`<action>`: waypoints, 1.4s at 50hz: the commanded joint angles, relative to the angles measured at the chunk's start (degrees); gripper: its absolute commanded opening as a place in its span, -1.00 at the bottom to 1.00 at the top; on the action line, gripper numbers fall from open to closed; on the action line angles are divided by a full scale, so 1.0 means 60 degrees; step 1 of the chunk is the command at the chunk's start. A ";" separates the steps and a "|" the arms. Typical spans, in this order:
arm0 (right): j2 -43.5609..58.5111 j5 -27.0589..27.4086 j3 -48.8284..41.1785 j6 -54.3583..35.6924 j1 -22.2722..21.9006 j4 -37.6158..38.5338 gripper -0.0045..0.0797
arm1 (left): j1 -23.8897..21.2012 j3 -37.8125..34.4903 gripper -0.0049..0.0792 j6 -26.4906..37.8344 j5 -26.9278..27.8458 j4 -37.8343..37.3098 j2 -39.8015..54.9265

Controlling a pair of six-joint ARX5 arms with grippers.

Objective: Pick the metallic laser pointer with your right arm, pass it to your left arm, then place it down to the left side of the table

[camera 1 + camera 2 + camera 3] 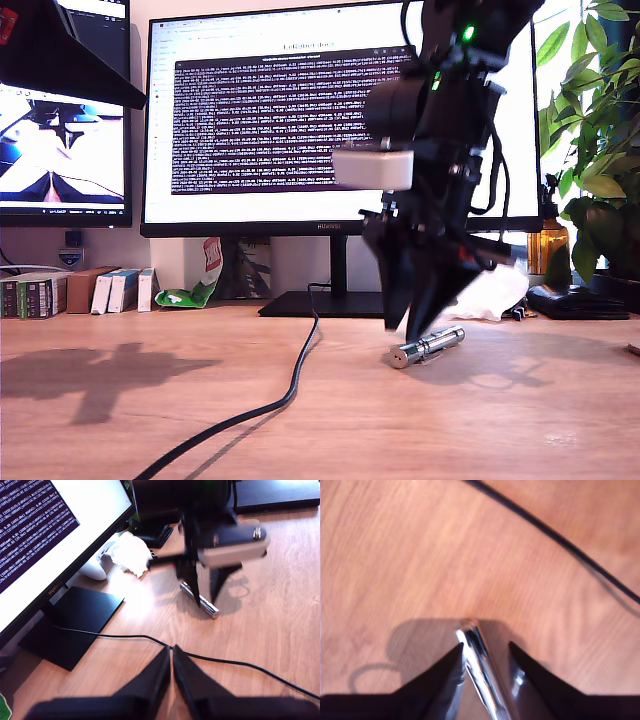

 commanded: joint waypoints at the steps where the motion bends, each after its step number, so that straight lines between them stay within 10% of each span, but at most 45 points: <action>1: 0.0051 -0.0124 0.0087 0.0015 0.0080 -0.0025 -0.25 | -0.0022 0.0168 -0.93 0.0044 0.0047 0.0062 0.0047; 70: 0.0484 -0.0922 0.0084 -0.0313 -0.0594 0.0135 -0.26 | -0.0015 0.0168 -0.93 0.0044 0.0033 0.0543 0.0047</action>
